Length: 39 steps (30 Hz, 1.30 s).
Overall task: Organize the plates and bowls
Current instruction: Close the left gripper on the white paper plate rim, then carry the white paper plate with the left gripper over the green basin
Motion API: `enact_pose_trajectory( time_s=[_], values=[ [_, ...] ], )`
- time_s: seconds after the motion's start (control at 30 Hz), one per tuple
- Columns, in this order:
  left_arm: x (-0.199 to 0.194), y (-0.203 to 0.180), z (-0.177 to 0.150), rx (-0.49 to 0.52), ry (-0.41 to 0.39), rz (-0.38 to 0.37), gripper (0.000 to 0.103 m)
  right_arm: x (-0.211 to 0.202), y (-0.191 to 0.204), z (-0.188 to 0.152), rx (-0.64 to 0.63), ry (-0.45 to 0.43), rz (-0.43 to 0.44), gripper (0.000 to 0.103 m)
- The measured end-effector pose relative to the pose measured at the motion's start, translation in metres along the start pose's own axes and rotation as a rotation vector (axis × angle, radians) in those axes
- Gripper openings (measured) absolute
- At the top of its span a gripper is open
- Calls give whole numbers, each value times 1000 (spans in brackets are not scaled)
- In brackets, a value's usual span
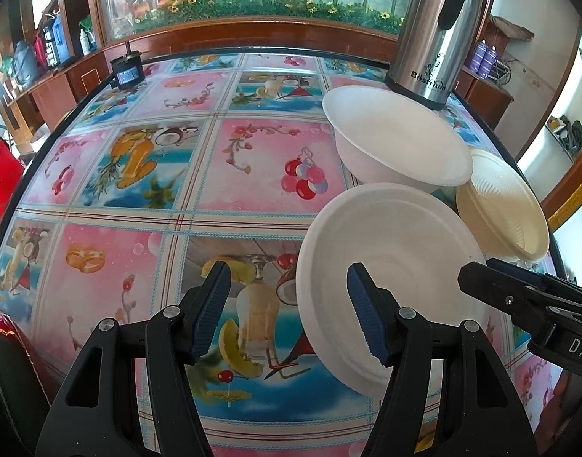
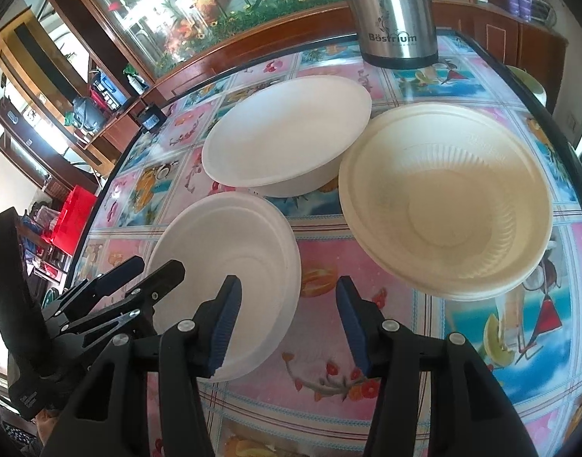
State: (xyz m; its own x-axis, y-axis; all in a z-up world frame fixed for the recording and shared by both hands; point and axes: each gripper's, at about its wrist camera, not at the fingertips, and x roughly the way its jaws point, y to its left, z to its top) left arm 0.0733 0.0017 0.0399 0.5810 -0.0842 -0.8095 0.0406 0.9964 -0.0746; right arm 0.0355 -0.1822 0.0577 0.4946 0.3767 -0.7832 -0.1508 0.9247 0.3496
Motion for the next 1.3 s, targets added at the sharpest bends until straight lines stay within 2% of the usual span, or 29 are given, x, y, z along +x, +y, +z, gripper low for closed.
enact_pose_trajectory(
  time_s=[0.27,0.53,0.57,0.6,0.63,0.67,0.77,0.87,1.3],
  values=[
    [5,-2,-1,7,12,6,64,4,1,1,-6,4,3,40],
    [11,-7,-4,26,10,0,64,12,-1,-4,-4,21,10,17],
    [11,-7,-5,28,9,-4,62,12,0,-5,-5,21,10,15],
    [11,-7,-5,30,4,-8,53,13,0,-6,-8,25,10,14],
    [10,-7,-6,31,3,-7,48,13,0,-7,-8,26,11,13],
    [11,-7,-6,33,6,-6,38,12,0,-9,-7,26,8,13],
    [12,-8,-7,36,18,-23,31,11,0,-11,-5,25,9,13],
    [11,-13,-11,53,30,-37,17,7,3,-15,-10,23,14,13],
    [-19,-6,-33,59,32,-67,17,-16,19,-34,-32,8,13,13]
  ],
)
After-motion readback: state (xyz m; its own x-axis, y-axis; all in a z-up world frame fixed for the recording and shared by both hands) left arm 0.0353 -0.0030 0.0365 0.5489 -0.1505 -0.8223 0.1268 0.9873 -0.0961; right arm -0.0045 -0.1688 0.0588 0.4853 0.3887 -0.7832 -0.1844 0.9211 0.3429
